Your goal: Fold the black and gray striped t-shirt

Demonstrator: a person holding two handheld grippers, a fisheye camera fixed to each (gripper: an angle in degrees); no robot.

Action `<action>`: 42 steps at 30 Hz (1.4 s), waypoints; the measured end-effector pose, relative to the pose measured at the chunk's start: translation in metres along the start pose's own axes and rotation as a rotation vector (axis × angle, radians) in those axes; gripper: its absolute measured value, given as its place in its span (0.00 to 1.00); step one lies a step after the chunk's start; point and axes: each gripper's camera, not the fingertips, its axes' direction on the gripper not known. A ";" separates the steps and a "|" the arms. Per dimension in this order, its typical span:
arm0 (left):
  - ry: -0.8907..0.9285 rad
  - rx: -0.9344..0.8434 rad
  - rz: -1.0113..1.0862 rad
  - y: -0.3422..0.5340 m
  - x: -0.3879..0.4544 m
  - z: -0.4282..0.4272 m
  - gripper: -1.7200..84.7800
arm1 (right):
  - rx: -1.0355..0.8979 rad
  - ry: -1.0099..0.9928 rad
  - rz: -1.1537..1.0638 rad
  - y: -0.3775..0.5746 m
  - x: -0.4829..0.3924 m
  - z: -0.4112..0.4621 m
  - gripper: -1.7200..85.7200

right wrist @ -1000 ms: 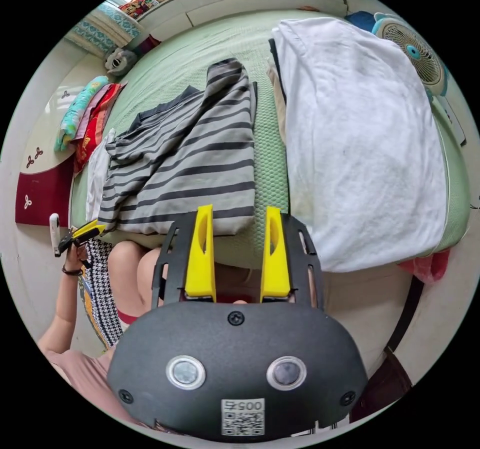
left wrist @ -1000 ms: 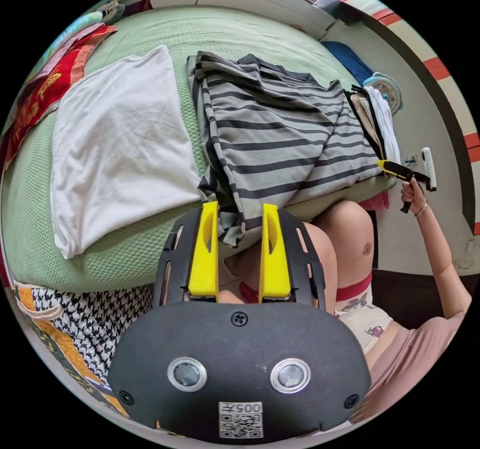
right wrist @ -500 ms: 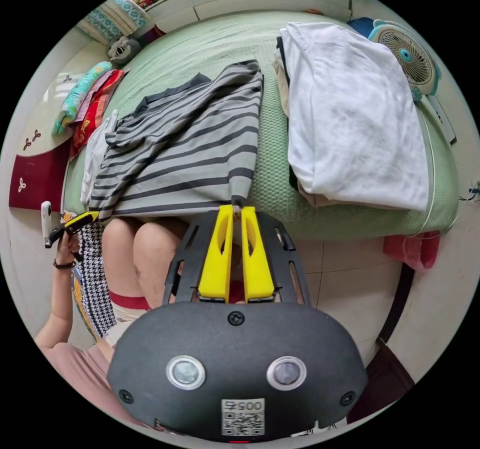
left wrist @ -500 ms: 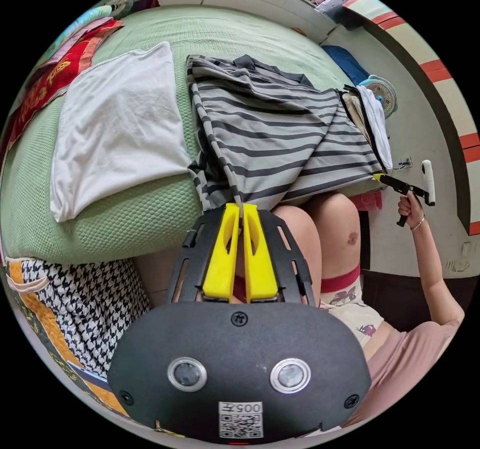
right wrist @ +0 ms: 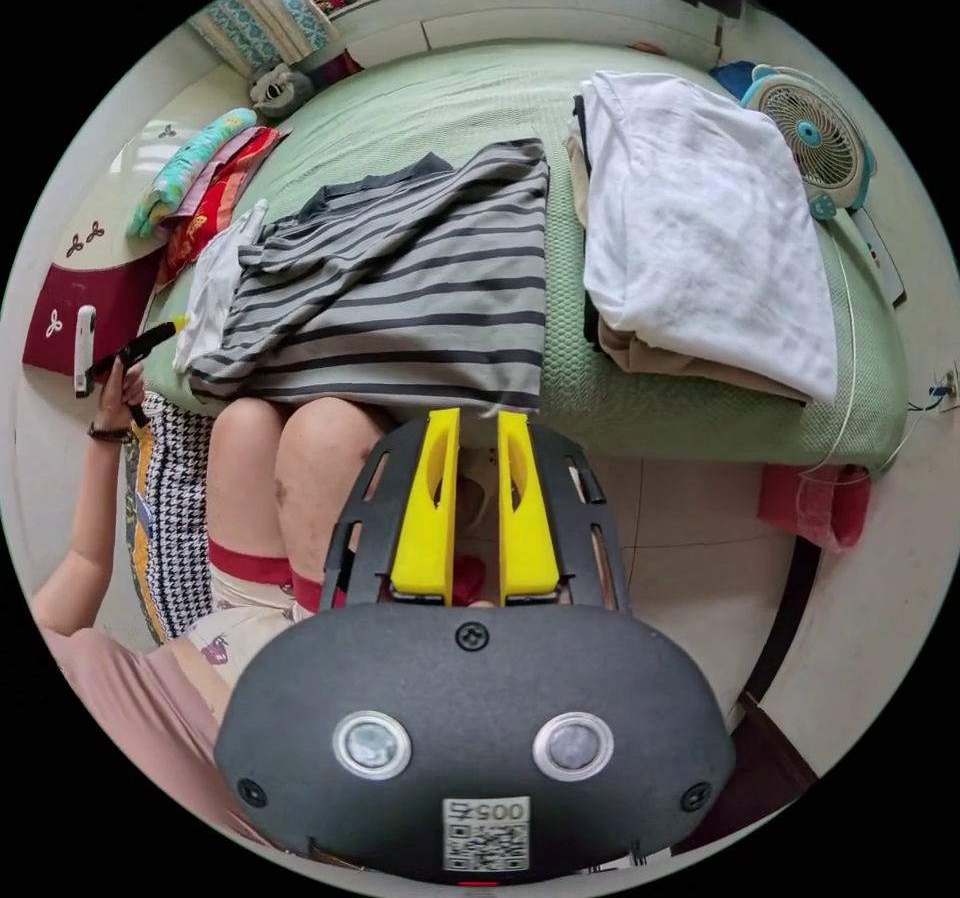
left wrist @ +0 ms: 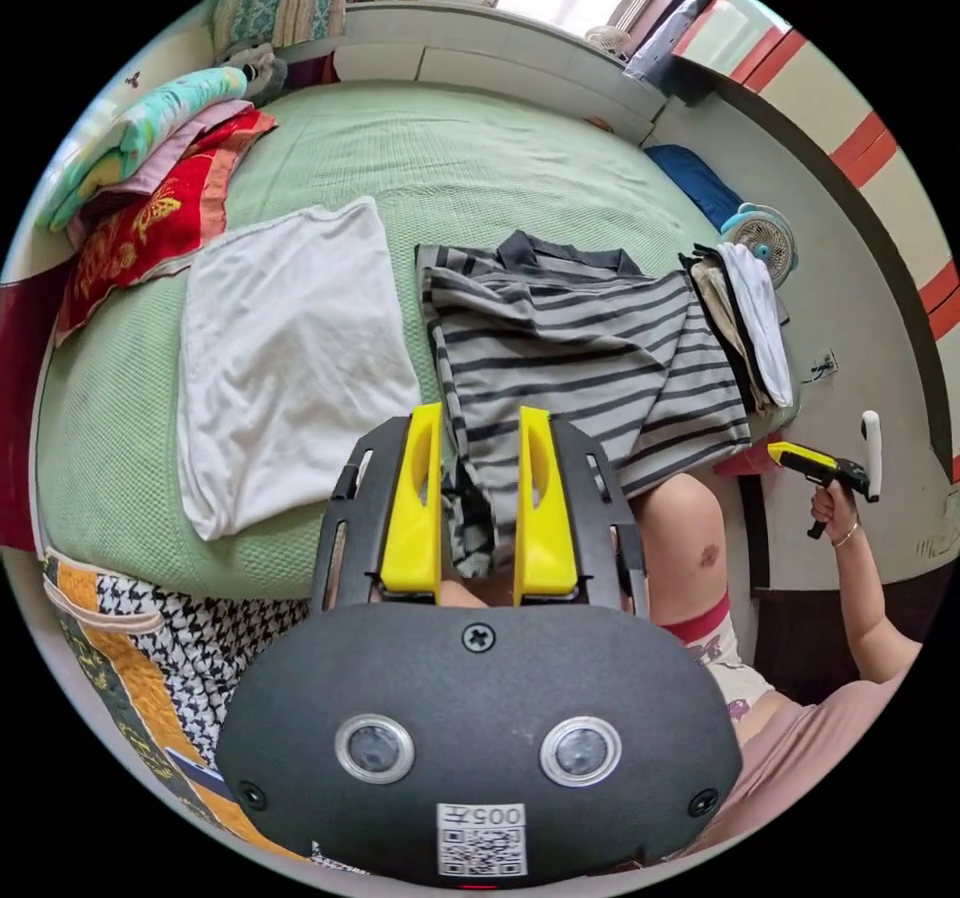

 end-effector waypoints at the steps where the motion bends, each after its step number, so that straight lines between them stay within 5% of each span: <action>1: 0.003 0.000 -0.003 -0.013 0.001 -0.002 0.15 | 0.002 0.001 -0.004 0.002 -0.003 -0.001 0.07; 18: -0.150 -0.094 0.002 -0.121 0.027 0.101 0.11 | -0.041 -0.014 -0.053 0.026 -0.042 0.032 0.08; 27: -0.241 0.082 0.110 -0.154 0.071 0.028 0.04 | -0.047 -0.044 0.004 0.036 -0.032 0.041 0.07; 34: -0.302 -0.019 0.045 -0.207 0.066 0.040 0.09 | -0.033 -0.047 0.005 0.050 -0.039 0.037 0.07; 42: -0.225 0.013 0.074 -0.140 0.102 0.023 0.10 | 0.011 -0.008 0.042 0.079 -0.024 0.020 0.08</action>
